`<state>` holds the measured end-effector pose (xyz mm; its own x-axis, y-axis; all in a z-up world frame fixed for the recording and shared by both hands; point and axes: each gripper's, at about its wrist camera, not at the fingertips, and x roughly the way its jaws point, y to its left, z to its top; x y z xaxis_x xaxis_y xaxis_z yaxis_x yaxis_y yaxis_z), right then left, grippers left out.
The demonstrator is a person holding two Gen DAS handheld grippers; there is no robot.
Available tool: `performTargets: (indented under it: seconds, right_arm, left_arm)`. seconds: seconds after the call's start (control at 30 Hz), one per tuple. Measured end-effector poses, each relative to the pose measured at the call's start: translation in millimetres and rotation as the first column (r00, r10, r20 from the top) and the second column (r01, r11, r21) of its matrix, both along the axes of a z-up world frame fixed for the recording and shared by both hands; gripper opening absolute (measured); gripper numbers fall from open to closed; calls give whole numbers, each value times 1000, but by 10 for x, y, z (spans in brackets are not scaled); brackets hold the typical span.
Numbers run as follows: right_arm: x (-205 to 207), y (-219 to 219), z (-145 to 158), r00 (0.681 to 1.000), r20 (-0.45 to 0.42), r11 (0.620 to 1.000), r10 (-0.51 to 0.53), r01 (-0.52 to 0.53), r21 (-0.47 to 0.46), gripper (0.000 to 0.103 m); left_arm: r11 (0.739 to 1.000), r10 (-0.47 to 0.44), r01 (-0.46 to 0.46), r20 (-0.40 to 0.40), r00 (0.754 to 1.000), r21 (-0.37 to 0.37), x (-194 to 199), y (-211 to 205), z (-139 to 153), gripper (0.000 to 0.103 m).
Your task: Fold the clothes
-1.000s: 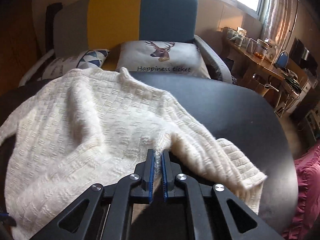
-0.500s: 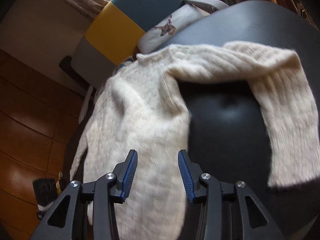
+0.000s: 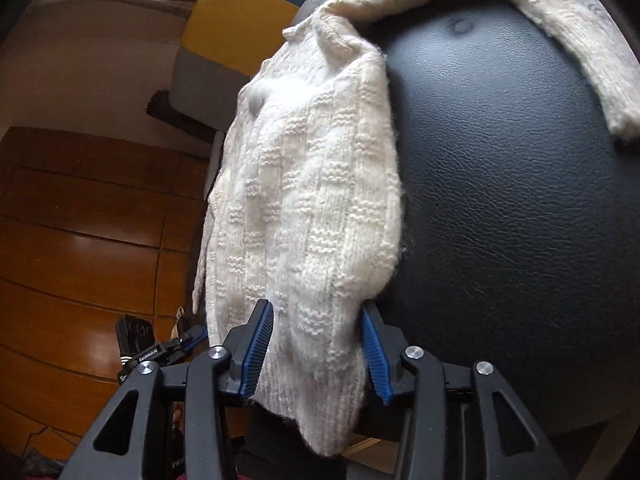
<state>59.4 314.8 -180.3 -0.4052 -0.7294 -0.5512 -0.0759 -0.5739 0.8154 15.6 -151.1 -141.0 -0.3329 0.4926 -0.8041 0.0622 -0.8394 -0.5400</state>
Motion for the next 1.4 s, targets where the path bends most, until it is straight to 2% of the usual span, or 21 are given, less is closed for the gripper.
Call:
performTargets:
  seconds: [0.1,0.23,0.4,0.47,0.53,0.57,0.67,0.7,0.77,0.87,0.93,1.0,1.03,1.1,1.2,1.27,1.4]
  right_arm:
    - [10,-60,23,1000,-23,1000,12,-11,29,45]
    - [71,-89,30,998,-56,999,13,-10,45,45]
    - [76,-111,20,998,-52,999,31,-29,45,44]
    - [71,-117,27,999,-41,997,30,-27,76,34]
    - [78,-183,64,998,-51,985,48,-39,166,17]
    - [83,-225,97,996,-59,977,64,-50,208,16]
    - [60,-383,204,991,-74,942,111,-82,324,13]
    - [52,-435,241,989,-78,928,128,-91,362,12]
    - [36,-438,480,982,-124,917,141,-82,391,12]
    - [21,-375,960,964,-218,911,149,-49,409,12]
    - [65,-303,1279,950,-274,913,148,-25,408,12]
    - [86,-182,1509,944,-294,909,153,-18,416,12]
    - [-29,-163,1519,948,-282,908,147,-16,420,12]
    - [-46,-141,1317,970,-194,881,148,-40,472,12]
    - [-71,-109,1015,989,-59,835,138,-84,543,16]
    - [-88,-25,804,996,-10,850,86,-68,522,20]
    - [1,198,744,999,-27,888,18,-3,460,23]
  left_arm:
    - [999,-11,10,8,1000,34,97,-20,-96,15]
    - [996,-53,53,-10,999,70,75,182,-157,15]
    - [988,-72,73,-14,997,140,-33,410,-200,15]
    - [985,-77,79,-15,997,156,-63,466,-210,15]
    - [982,-86,87,-16,996,170,-86,522,-207,15]
    - [980,-93,96,-23,995,172,-97,558,-198,15]
    - [982,-97,105,-53,994,155,-138,665,-131,5]
    - [979,-88,96,-54,995,182,-166,666,-93,0]
    - [964,-51,74,-93,994,257,-206,618,96,0]
    - [929,20,57,-203,979,365,-207,309,637,0]
    - [917,67,43,-260,963,396,-161,63,921,0]
    - [915,115,11,-286,951,404,-111,-171,1081,0]
    - [917,138,-16,-278,951,398,-88,-262,1084,0]
    - [933,148,-55,-241,959,356,-54,-363,971,0]
    - [951,122,-78,-130,984,300,8,-439,597,0]
    - [956,140,-120,-60,988,267,66,-452,365,0]
    - [954,185,-188,35,982,235,172,-535,27,0]
